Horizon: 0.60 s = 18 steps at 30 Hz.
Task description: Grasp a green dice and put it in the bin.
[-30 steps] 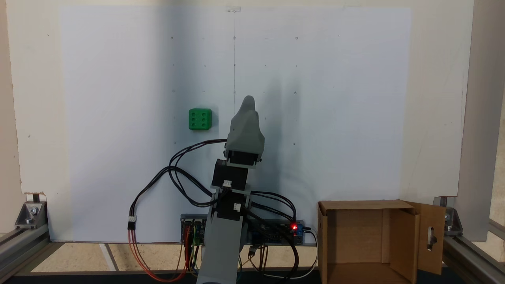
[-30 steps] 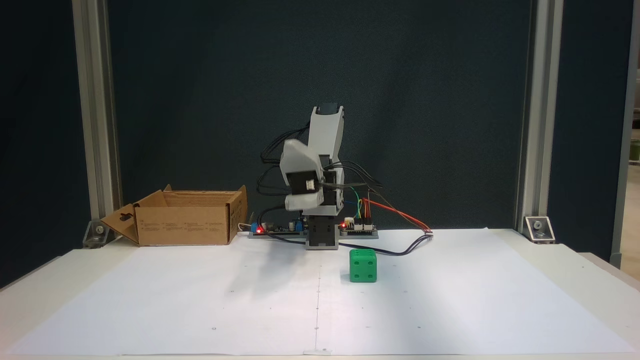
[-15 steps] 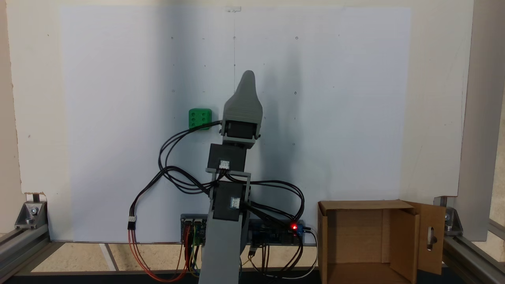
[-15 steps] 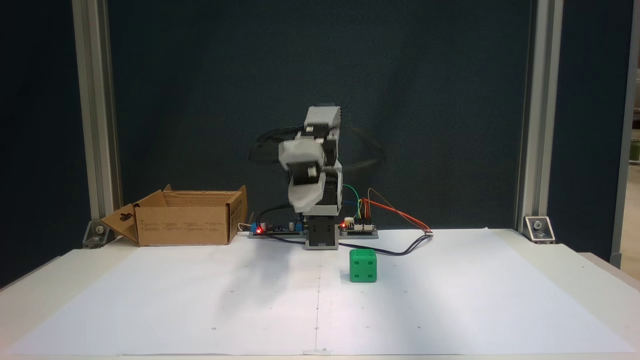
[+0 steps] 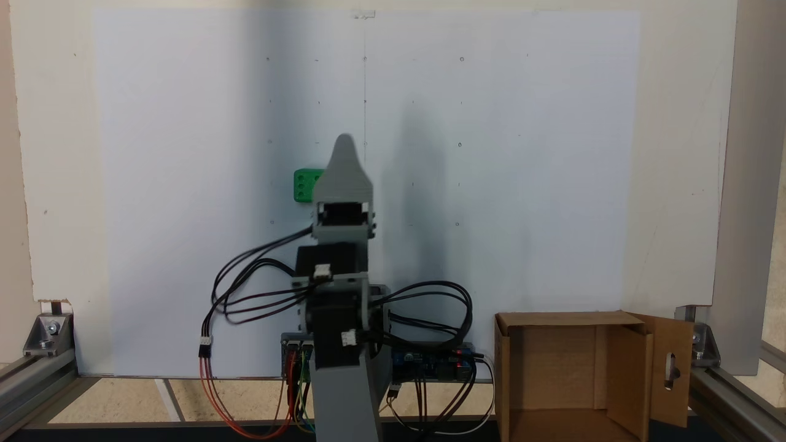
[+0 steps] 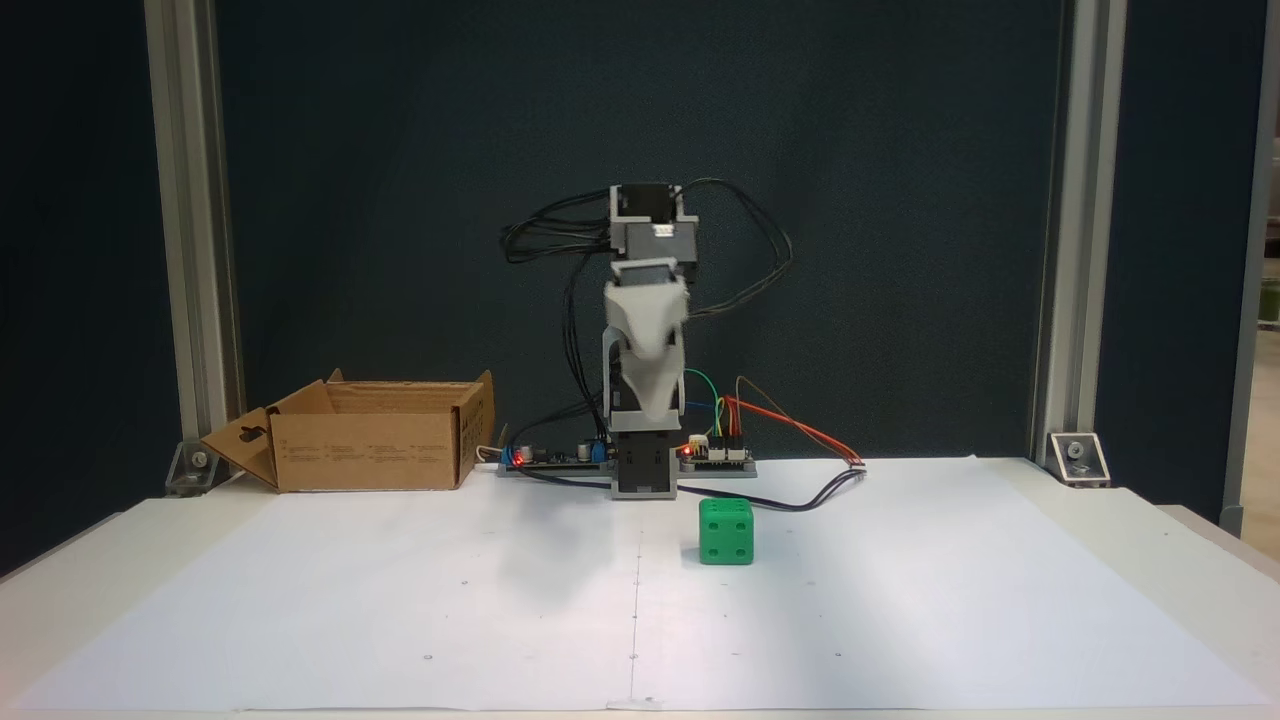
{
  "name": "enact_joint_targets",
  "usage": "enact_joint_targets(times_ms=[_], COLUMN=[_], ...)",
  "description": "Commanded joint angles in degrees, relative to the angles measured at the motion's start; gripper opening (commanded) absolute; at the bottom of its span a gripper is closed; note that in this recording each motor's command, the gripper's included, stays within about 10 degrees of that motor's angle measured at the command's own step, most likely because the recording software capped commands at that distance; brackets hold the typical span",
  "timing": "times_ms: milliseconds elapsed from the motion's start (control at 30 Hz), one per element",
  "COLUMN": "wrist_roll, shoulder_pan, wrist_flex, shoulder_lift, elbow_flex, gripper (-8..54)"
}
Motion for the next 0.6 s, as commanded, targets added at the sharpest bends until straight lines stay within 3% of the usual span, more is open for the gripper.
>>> enact_joint_targets(times_ms=[0, 233, 567], wrist_roll=[3.08, 6.77, 18.19], shoulder_pan=[-1.76, -6.68, -11.07], wrist_flex=[9.12, 32.52, 37.53], shoulder_lift=[2.90, -2.64, -13.80], elbow_flex=[-7.38, -18.54, -28.92], gripper=[42.9, 43.0, 43.7])
